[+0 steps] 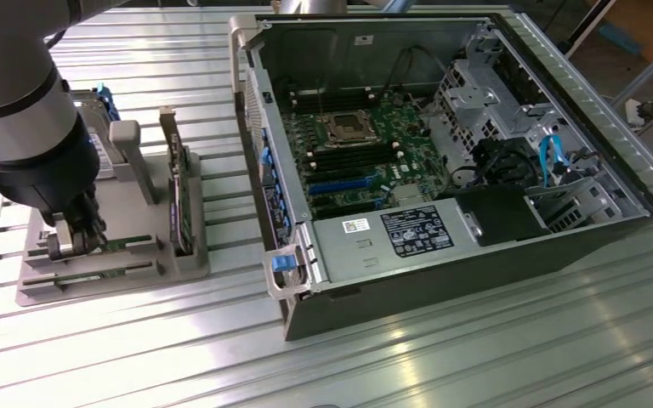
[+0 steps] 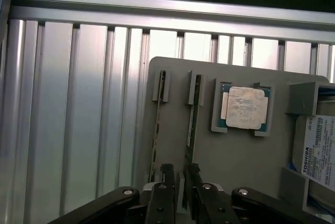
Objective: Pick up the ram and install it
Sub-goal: 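Pick up the ram and move it above insertion slot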
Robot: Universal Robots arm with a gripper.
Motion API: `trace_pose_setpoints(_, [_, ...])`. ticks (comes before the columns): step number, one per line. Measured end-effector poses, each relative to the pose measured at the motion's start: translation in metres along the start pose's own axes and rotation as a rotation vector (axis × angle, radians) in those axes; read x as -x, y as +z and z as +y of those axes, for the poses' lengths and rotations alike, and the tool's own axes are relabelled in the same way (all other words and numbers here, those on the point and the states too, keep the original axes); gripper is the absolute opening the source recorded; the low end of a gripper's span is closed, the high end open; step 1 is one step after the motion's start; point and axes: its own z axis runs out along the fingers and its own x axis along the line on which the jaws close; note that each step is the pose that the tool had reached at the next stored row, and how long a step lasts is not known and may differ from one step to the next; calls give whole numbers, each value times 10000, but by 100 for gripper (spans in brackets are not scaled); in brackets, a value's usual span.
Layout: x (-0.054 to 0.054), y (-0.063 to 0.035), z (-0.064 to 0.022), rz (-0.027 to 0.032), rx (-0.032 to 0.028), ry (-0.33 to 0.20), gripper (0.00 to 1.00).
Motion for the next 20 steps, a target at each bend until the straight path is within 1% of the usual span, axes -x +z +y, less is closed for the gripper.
trace_pose_setpoints(3, [-11,26,-1,-1,-1,0,24])
trace_pose_setpoints(10, [-14,27,0,1,0,0,24])
trace_pose_setpoints(13, [-42,26,1,0,0,0,24])
trace_pose_setpoints(15, [-81,26,4,-1,0,-1,24])
trace_pose_setpoints(20, [-109,43,5,-1,-1,0,24])
